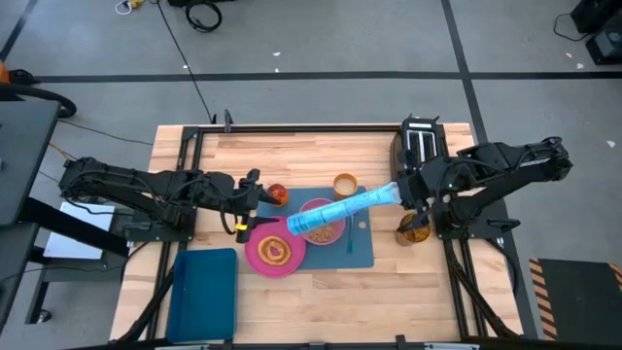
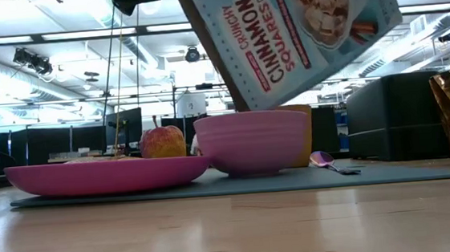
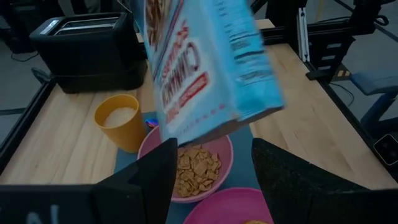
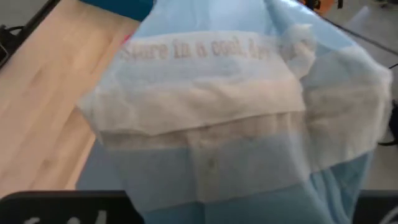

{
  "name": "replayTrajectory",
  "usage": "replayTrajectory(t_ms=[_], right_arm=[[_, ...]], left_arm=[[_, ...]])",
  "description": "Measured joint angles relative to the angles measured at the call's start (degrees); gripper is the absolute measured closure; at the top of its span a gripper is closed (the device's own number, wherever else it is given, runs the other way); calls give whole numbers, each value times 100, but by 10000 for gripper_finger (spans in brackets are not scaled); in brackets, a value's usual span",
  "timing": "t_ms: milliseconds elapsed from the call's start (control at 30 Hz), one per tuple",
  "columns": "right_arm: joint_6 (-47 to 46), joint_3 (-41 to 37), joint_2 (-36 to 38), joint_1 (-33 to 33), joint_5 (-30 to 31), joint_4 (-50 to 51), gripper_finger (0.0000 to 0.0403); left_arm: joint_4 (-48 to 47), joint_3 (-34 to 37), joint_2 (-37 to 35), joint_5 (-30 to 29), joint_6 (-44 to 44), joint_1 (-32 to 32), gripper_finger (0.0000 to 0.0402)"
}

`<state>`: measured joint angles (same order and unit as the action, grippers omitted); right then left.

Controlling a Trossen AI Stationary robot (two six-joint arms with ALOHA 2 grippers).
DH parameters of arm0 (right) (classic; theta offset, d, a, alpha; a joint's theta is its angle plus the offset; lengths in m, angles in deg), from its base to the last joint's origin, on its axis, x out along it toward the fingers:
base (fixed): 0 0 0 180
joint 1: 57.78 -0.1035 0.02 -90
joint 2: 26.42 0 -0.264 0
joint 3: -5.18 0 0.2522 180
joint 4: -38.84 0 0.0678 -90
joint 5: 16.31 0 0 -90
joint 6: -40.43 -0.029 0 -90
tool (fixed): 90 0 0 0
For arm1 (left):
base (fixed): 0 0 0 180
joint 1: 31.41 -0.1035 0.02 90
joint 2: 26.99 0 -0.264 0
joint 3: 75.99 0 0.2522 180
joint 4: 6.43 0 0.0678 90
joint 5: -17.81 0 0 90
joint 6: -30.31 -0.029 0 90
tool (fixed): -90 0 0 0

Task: Arrange a breakfast setting
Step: Pour the cereal from the blue cereal box into the pink bowl

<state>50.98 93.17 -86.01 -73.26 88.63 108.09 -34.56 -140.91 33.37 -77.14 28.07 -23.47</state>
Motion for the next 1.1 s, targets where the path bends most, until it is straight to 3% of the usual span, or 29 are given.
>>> replayTrajectory(t_ms=[433,900,967,1033,1100], right_arm=[[322,973,-963,104,-96,733,281],[31,1039,-1052,138,-63,745,281],[317,1054,-1084,114,-260,784,281],[4,1035,-1084,93,138,931,281],[118,1059,-1094,110,-138,816,281]], left_arm=[[-111,0,0,2,-54,-4,186],[-310,0,-13,4,-3,1,186],[-310,0,-13,4,-5,1,186],[-310,0,-13,2,-18,1,186],[-313,0,-13,3,-29,1,186]])
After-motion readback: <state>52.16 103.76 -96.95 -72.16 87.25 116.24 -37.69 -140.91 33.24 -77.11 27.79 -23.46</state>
